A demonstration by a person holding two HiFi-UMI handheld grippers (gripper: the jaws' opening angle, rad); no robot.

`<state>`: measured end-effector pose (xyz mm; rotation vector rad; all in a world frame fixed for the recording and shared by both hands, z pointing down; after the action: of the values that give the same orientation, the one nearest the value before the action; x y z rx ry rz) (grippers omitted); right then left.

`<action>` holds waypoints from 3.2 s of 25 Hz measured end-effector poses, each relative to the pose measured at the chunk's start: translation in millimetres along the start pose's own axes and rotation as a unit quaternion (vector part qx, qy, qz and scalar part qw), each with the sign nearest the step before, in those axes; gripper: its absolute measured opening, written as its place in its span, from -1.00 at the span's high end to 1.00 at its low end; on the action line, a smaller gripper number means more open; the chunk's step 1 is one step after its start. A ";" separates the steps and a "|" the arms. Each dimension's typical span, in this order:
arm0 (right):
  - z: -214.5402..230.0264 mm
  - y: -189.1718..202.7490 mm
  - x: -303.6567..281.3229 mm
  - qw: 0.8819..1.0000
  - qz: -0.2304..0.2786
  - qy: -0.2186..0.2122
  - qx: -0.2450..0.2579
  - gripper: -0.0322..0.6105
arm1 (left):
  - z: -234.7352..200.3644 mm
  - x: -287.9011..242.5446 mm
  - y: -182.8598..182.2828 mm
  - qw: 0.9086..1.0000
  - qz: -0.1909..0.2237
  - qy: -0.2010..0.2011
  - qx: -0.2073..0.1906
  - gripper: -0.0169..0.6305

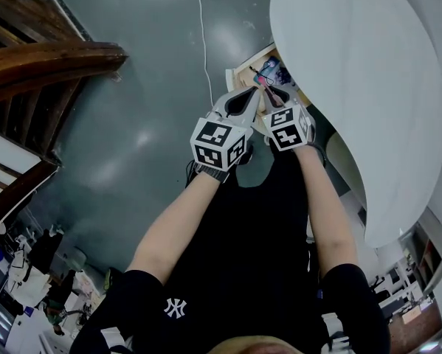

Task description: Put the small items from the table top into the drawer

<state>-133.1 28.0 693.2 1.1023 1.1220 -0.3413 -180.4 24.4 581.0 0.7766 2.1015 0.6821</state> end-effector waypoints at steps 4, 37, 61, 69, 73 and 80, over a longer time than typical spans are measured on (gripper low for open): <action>1.0 5.9 -12.9 1.000 -0.013 -0.002 0.013 0.67 | -4.5 -1.7 1.5 1.000 0.001 -0.002 -0.001 0.95; 25.1 -100.7 169.5 0.978 0.174 0.018 -0.116 0.82 | 76.4 42.7 -76.6 0.999 0.019 0.021 -0.027 0.95; 40.0 -240.4 374.2 0.912 0.388 0.098 -0.096 0.83 | 189.6 147.8 -246.5 0.972 0.174 0.085 -0.130 0.95; 30.0 -255.7 390.0 0.907 0.401 0.102 -0.079 0.83 | 193.3 169.4 -263.7 0.966 0.200 0.086 -0.136 0.95; 29.4 -258.8 390.5 0.906 0.404 0.103 -0.074 0.83 | 191.6 173.2 -269.7 0.965 0.211 0.084 -0.134 0.95; 29.4 -260.9 386.4 0.907 0.402 0.103 -0.072 0.83 | 189.0 174.9 -272.1 0.964 0.218 0.083 -0.127 0.95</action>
<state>-128.5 -8.5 227.5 1.3839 0.7655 0.5114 -197.6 5.9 207.2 1.0765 1.9466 1.2664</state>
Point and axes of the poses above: the fingertips, and each gripper's own axes: x backward along the fingers, z to its right, y out of its underside, the point moved 1 cm from there along x, backward along the fingers, and after that the axes turned 5 degrees about x, right-handed, at the moved point
